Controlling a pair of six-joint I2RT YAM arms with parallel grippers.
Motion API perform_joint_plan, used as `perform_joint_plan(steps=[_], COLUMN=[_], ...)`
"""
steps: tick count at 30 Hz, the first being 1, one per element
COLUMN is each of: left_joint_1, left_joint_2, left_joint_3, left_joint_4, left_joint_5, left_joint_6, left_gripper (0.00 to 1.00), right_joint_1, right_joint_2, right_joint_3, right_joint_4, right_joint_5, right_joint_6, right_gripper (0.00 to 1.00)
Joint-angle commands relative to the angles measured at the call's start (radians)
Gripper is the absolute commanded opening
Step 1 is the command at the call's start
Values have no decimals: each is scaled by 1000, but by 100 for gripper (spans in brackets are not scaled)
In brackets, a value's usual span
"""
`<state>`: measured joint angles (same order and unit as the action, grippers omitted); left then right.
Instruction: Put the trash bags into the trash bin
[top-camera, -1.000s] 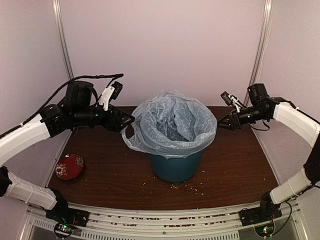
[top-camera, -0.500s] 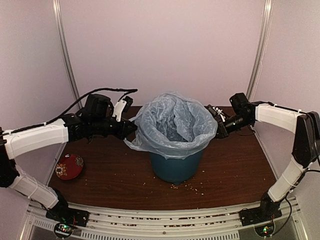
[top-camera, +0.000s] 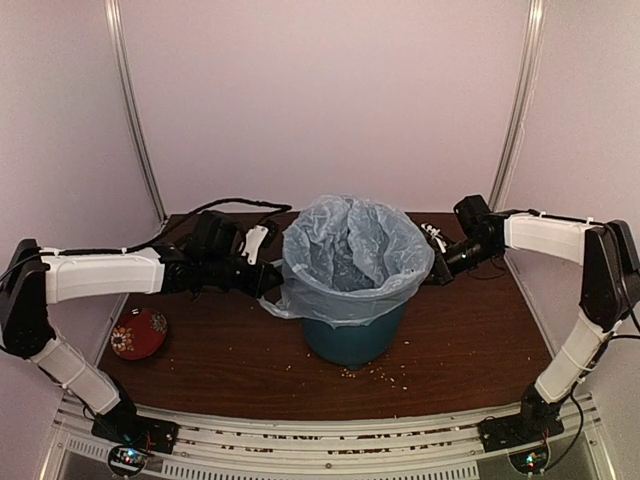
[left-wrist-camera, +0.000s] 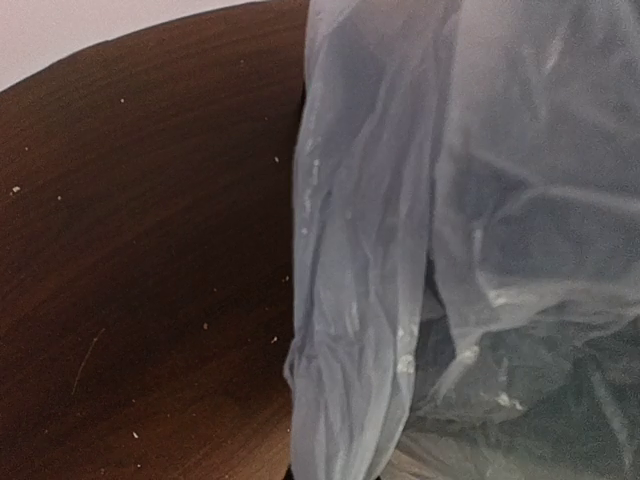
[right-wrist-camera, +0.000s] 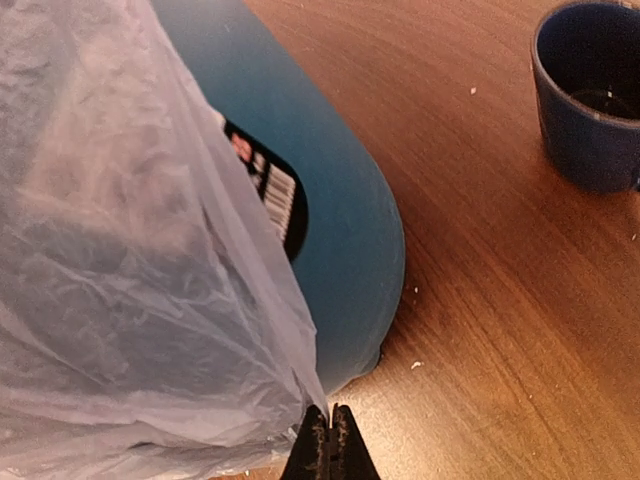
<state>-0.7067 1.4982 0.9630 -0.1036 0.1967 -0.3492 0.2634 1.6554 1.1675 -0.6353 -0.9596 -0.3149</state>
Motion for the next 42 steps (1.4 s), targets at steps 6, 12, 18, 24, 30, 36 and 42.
perform_joint_plan(steps=[6,12,18,24,30,36,42], left_joint_1=[4,3,3,4,4,3,4], left_joint_2=[64,65,82,91,88,101,69], left_joint_3=[-6,-63,-106,-134,-148,-170,-213], left_joint_4=[-2,26,51,97,123,142,190], left_joint_5=[5,-12,-27,-5,32,47,64], left_joint_6=[-10,-24,-52,-75,-77,-98,-140], left_gripper=[0,0,0,0,0,0,0], right_joint_1=[5,5,5,5,7,12,31], right_joint_2=[0,20,39,46,43,48,14], right_joint_3=[-55,-63,-77,-83,-102,-112,-127], right_joint_4=[17,17,23,13,6,11,19], right_joint_5=[127,149,217,237,247,260,318], right_joint_6=[9,20,40,47,43,55,52], right_gripper=[0,0,0,0,0,0,0])
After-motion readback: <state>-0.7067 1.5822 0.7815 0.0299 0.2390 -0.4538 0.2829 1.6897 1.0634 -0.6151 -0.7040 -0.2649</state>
